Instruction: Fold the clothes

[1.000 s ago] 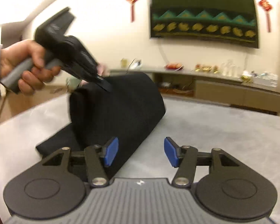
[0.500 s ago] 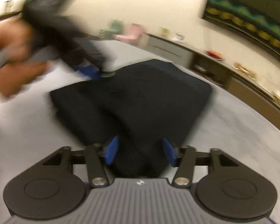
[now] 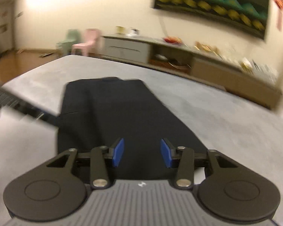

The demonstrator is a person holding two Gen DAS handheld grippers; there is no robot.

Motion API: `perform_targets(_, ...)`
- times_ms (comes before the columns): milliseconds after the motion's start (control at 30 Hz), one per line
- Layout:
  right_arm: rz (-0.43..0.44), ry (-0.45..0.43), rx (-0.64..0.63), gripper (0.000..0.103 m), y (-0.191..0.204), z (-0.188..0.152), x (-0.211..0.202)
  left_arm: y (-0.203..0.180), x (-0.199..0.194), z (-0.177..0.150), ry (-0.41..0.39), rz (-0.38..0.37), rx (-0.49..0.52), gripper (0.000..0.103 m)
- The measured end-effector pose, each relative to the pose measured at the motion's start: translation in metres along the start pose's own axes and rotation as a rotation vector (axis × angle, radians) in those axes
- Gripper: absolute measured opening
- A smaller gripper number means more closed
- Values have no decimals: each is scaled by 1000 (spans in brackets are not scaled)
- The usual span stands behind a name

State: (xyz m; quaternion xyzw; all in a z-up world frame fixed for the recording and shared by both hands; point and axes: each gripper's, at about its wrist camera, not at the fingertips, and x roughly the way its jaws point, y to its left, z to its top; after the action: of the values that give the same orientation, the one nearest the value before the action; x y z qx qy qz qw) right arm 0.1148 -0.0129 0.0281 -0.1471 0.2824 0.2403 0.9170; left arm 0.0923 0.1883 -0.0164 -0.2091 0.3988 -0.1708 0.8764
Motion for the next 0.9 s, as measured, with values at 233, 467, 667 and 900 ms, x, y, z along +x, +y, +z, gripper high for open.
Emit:
perform_targets(233, -74, 17, -241, 39, 56, 9, 25, 28, 26, -3, 19, -87, -129, 28)
perform_targets(467, -154, 51, -296, 5, 82, 22, 37, 45, 34, -10, 8, -152, -217, 26)
perform_targets(667, -45, 76, -384, 4, 124, 7, 31, 53, 37, -13, -11, -167, -274, 17)
perform_targets(900, -68, 72, -434, 4, 145, -7, 33, 69, 18, -14, -125, -173, -418, 25)
